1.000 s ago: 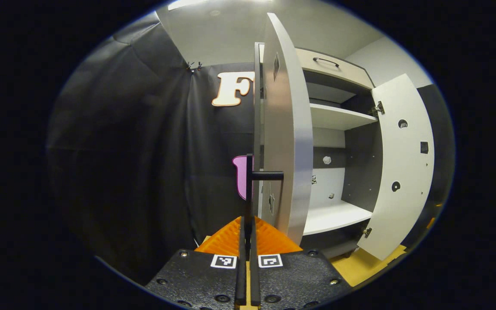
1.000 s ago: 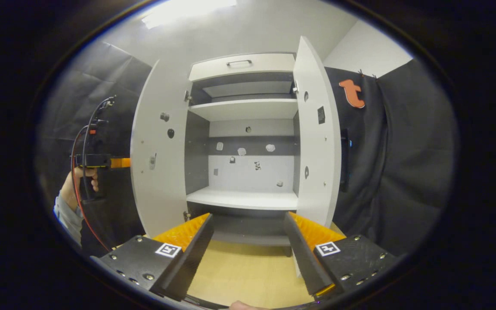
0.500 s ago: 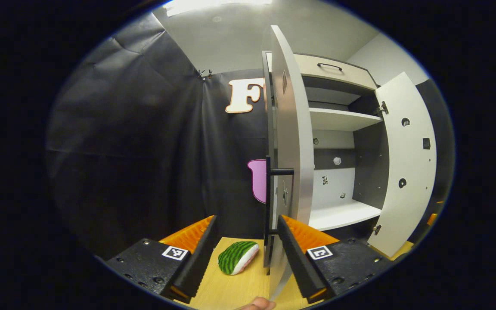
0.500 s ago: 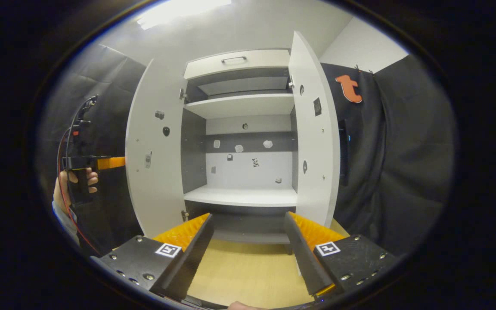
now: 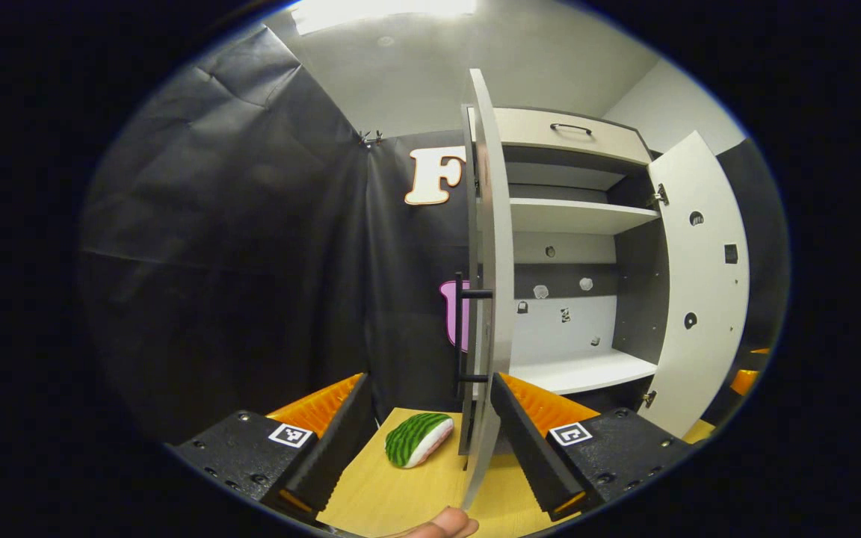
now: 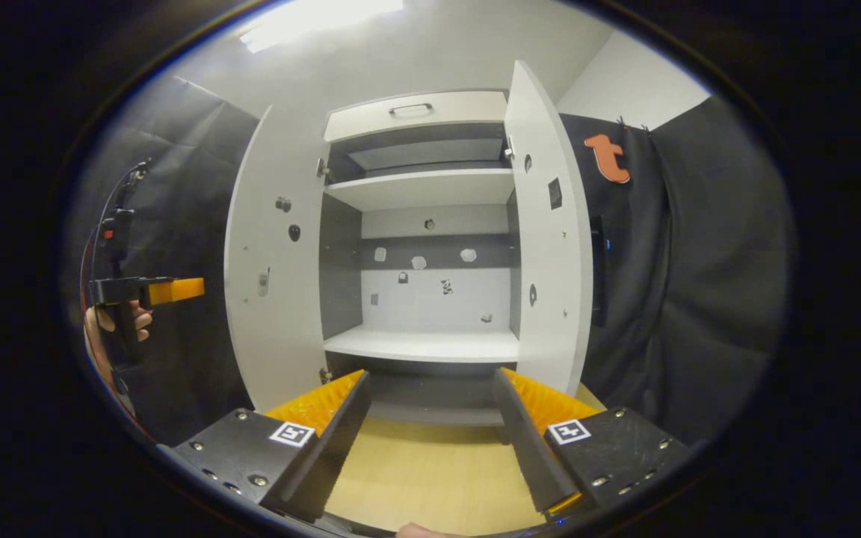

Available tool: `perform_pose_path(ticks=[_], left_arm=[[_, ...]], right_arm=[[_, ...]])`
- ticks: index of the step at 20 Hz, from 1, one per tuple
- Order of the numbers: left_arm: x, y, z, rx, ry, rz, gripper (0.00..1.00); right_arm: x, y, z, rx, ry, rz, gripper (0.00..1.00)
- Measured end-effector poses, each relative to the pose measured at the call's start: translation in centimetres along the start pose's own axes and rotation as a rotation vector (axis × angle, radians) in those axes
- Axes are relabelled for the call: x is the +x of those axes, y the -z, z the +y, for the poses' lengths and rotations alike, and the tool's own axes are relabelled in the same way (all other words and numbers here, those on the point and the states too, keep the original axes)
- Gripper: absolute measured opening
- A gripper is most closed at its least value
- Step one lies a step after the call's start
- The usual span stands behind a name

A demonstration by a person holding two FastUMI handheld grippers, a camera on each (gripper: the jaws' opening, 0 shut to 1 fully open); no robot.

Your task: Open the right door of the double-door shoe cabinet with the right hand, and open the left door with the left hand.

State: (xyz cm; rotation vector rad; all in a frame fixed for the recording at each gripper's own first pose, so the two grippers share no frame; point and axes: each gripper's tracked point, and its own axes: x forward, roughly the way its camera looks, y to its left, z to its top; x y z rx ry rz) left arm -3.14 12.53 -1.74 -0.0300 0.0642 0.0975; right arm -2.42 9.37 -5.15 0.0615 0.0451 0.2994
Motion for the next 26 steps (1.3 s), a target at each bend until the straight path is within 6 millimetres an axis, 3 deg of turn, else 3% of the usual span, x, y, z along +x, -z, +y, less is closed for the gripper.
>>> perform_pose_path(ticks=[3, 13, 19, 23, 26], left_arm=[[-1.4, 0.6, -1.5, 0.013, 0.019, -0.007, 0.99], [-4.5, 1.2, -9.6, 0.023, 0.124, -0.035, 0.99], [-7.6, 1.7, -14.2, -0.012, 0.196, -0.065, 0.99], [-7.9, 4.2, -14.4, -0.020, 0.210, -0.024, 0.98], [-7.6, 4.4, -13.8, -0.032, 0.200, -0.018, 1.00]], right_arm=[[-0.6, 0.2, -0.1, -0.011, 0.021, 0.001, 0.98], [-1.5, -0.7, 0.5, 0.017, 0.053, -0.063, 0.98], [-2.5, -1.0, 0.6, 0.086, 0.065, -0.099, 0.98], [-4.0, 0.5, 0.3, 0.143, 0.071, -0.092, 1.00], [-5.0, -0.3, -0.1, 0.084, 0.087, -0.112, 0.99]])
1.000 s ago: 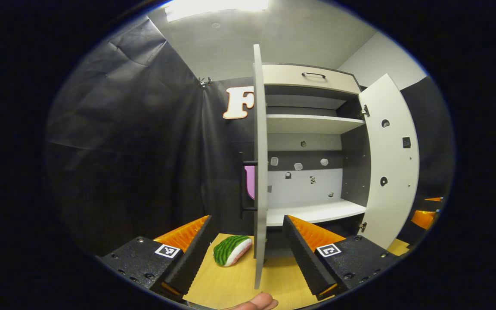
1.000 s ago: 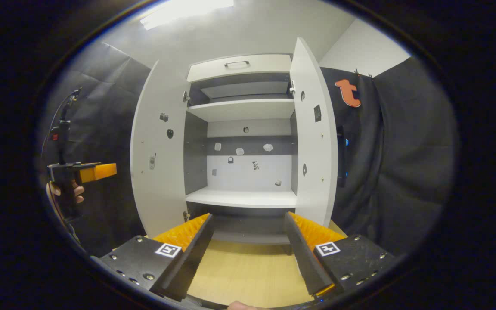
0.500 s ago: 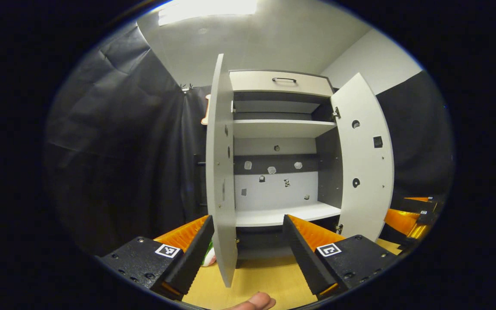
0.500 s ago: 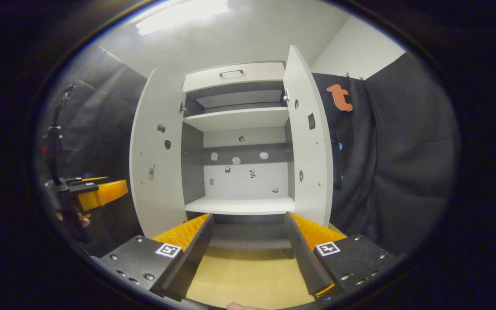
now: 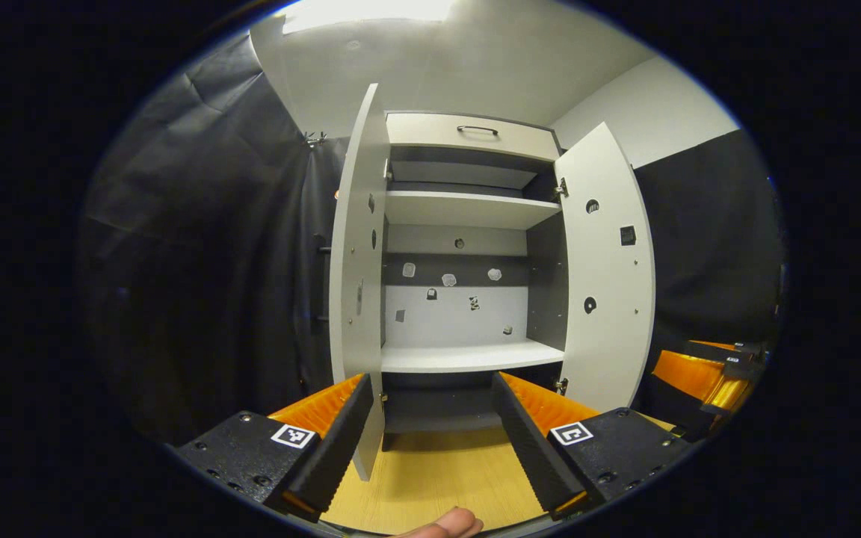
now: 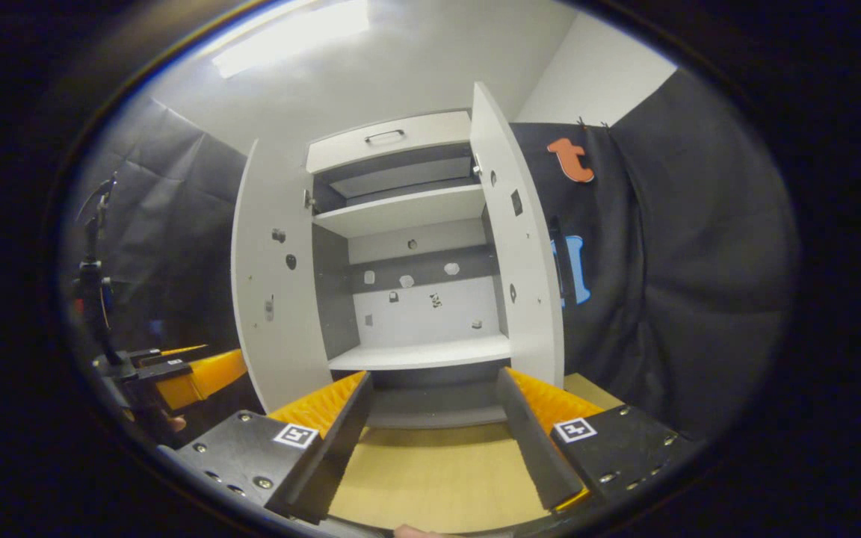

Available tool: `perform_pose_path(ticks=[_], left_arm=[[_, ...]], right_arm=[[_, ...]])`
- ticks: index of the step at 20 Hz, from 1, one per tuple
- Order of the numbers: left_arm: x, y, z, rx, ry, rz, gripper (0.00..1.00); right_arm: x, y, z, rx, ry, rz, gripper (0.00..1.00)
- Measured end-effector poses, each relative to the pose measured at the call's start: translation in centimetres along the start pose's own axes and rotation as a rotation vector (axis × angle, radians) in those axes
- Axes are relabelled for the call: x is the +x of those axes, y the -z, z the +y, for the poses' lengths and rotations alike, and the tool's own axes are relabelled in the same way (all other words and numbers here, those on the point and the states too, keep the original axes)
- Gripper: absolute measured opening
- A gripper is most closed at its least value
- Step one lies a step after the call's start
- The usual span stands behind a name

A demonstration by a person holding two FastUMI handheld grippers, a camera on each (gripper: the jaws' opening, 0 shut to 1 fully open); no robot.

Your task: Open the right door of the double-door shoe cabinet with the right hand, and open the left door with the left hand.

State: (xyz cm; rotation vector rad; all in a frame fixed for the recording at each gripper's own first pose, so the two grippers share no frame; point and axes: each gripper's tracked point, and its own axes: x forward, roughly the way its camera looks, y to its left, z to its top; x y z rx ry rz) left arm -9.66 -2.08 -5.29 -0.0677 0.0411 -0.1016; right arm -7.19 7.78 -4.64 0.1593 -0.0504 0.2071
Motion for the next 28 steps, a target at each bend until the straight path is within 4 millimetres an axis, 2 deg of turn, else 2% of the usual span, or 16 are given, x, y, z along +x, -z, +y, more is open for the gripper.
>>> perform_pose_path(ticks=[3, 4, 5, 6, 7, 8, 9, 10, 15, 21, 24, 27, 28], left_arm=[[-0.1, 0.2, 0.1, -0.002, 0.007, -0.005, 0.97], [-0.2, 0.2, 0.2, 0.001, 0.005, -0.005, 0.96], [-0.2, 0.0, 0.4, 0.005, 0.002, -0.011, 0.94], [-0.3, -0.2, 0.5, 0.009, 0.006, -0.015, 0.96], [-0.2, -0.4, 0.4, 0.011, 0.012, -0.011, 0.96], [-0.2, -0.5, 0.3, 0.010, 0.016, -0.008, 0.96], [-0.1, -0.6, 0.4, 0.014, 0.012, -0.006, 0.96], [-0.1, -0.6, 0.6, 0.021, 0.005, -0.004, 0.96], [-0.3, -0.6, 0.4, 0.014, 0.007, 0.000, 0.96], [-0.8, -1.0, 0.2, 0.019, 0.009, -0.011, 0.96], [-1.1, -2.0, -0.1, 0.008, 0.022, -0.051, 0.96], [-1.2, -2.0, 0.2, 0.004, 0.008, -0.059, 0.94], [-1.2, -2.1, 0.1, 0.002, 0.010, -0.064, 0.94]], right_arm=[[-0.4, -0.9, -0.7, -0.029, 0.049, -0.041, 0.98], [-0.5, -0.9, -0.6, -0.026, 0.048, -0.041, 0.94], [-0.6, -0.8, -0.4, -0.013, 0.036, -0.039, 0.99], [-0.7, -0.8, 0.0, 0.002, 0.018, -0.039, 0.94], [-0.9, -0.8, 0.3, 0.014, -0.001, -0.037, 0.99], [-1.1, -0.8, 0.6, 0.023, -0.016, -0.037, 0.94], [-1.3, -0.9, 0.8, 0.024, -0.023, -0.038, 0.94], [-1.5, -1.1, 0.8, 0.017, -0.024, -0.043, 0.99], [-2.3, -1.8, 1.3, -0.008, -0.033, -0.067, 0.99], [-2.3, -1.5, 2.2, -0.007, -0.065, -0.066, 0.99], [-2.5, -1.5, 2.7, 0.004, -0.082, -0.066, 0.99], [-2.7, -1.7, 2.7, 0.006, -0.088, -0.072, 0.99], [-2.8, -1.8, 2.7, 0.002, -0.088, -0.074, 0.94]])
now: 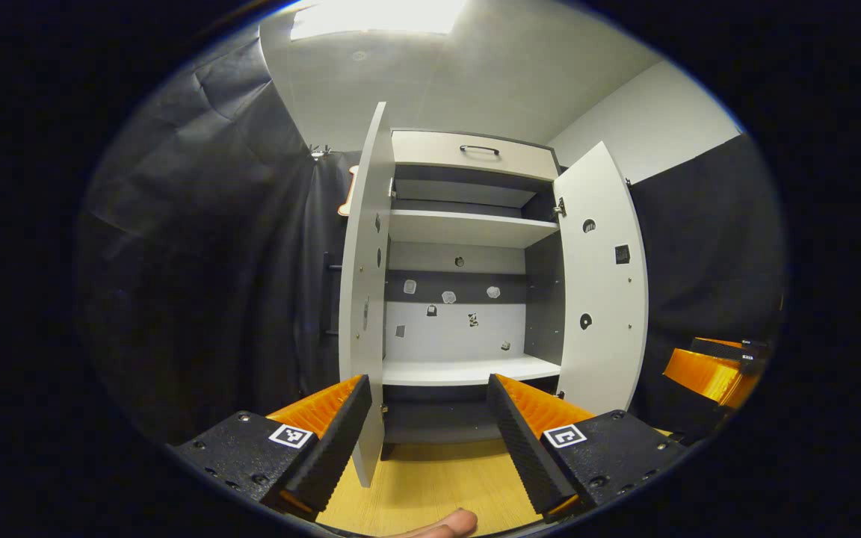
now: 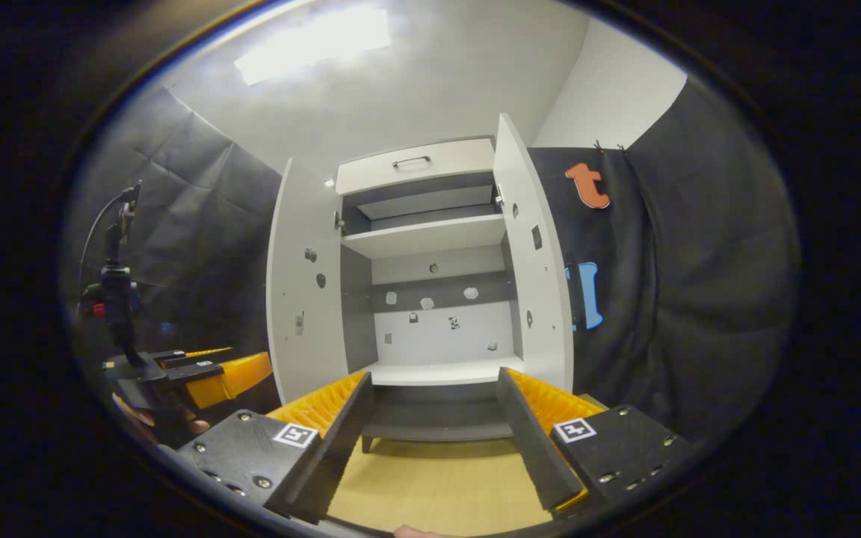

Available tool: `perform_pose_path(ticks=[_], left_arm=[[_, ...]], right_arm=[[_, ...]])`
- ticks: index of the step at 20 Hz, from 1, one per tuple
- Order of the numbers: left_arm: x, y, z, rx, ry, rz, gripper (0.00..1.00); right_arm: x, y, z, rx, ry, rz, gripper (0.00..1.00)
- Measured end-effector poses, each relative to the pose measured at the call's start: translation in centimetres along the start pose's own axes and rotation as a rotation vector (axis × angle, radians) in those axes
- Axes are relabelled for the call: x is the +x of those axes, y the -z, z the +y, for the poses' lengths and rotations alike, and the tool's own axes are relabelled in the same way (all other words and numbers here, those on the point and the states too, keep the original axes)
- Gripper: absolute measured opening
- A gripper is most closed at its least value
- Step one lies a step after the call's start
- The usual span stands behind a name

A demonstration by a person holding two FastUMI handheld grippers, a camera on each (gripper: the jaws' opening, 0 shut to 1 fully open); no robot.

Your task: Open the right door of the double-door shoe cabinet with the right hand, and open the left door with the left hand.

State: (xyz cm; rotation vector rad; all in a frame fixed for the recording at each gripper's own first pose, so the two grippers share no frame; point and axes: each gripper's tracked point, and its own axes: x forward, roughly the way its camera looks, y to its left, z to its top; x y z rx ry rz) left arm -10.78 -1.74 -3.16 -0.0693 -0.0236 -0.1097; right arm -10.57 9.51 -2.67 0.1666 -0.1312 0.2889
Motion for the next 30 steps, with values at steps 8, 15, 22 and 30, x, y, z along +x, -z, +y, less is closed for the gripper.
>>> perform_pose_path(ticks=[8, 15, 22, 30], left_arm=[[-0.1, 0.7, -0.4, -0.029, 0.018, 0.026, 0.96], [-0.3, 0.5, -0.2, -0.042, 0.017, 0.012, 0.94], [-1.5, -0.3, 0.0, -0.014, 0.025, -0.032, 0.96], [-1.9, -0.9, -0.6, -0.010, 0.030, -0.051, 0.96]], right_arm=[[-0.3, 0.4, 0.2, -0.008, -0.010, 0.001, 0.99], [-0.5, 0.7, -0.3, -0.018, -0.006, 0.003, 0.99], [-1.6, 0.6, -1.0, -0.038, 0.011, -0.025, 0.99], [-2.2, 0.6, -2.0, -0.022, 0.022, -0.027, 0.99]])
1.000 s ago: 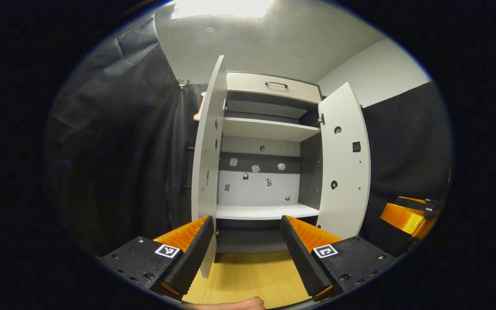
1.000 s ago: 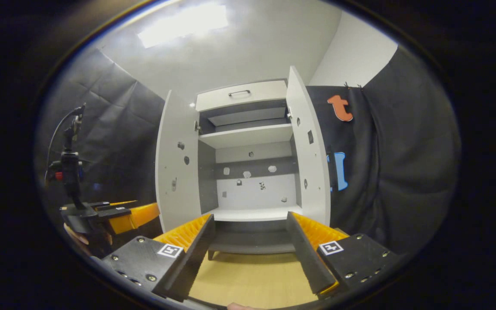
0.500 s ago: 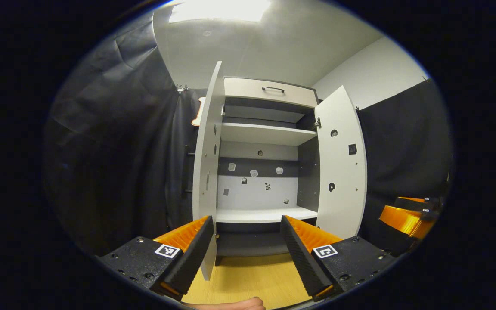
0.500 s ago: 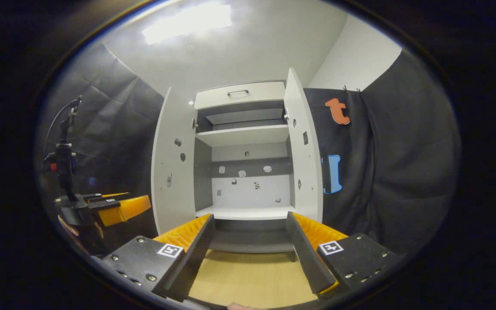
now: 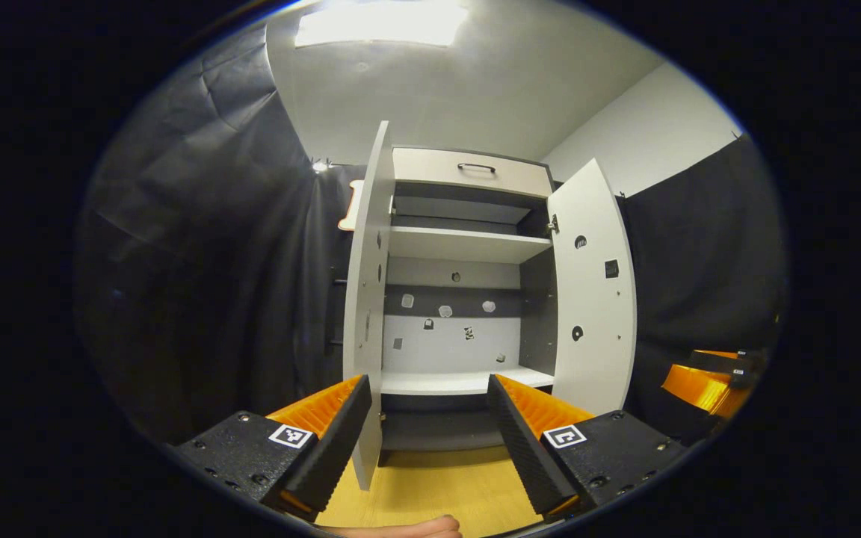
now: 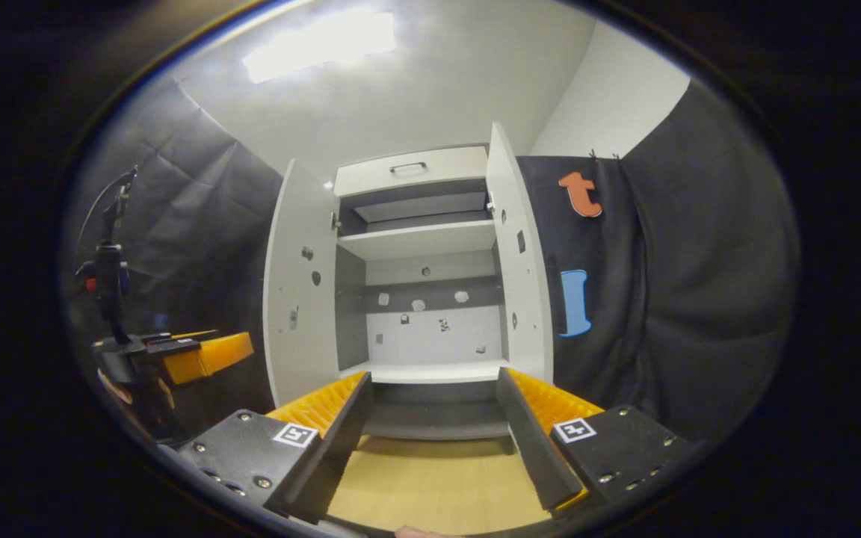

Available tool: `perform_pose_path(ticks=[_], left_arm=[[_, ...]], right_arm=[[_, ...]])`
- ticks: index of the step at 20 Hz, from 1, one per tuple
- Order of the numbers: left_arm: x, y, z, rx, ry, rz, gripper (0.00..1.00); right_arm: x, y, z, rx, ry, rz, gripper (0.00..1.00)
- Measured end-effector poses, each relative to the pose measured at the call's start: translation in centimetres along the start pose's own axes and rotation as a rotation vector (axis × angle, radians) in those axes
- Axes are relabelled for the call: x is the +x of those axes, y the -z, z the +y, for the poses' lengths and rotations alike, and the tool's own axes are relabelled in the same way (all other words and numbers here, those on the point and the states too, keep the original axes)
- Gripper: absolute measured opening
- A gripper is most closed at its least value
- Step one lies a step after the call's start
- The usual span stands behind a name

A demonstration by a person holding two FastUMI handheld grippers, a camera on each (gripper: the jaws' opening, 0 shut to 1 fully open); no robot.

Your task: Open the right door of the double-door shoe cabinet with the right hand, and open the left door with the left hand.

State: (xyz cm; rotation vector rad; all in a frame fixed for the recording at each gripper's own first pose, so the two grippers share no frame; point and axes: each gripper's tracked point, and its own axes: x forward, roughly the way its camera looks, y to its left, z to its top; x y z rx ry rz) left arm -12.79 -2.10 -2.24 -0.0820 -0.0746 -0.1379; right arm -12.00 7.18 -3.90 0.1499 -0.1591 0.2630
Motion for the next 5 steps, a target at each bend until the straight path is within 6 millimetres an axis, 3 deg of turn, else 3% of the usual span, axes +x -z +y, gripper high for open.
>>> perform_pose_path(ticks=[5], left_arm=[[0.16, 0.46, -0.47, -0.003, 0.017, 0.015, 0.94]], right_arm=[[-0.47, -0.51, -0.09, 0.003, -0.007, -0.012, 0.99]])
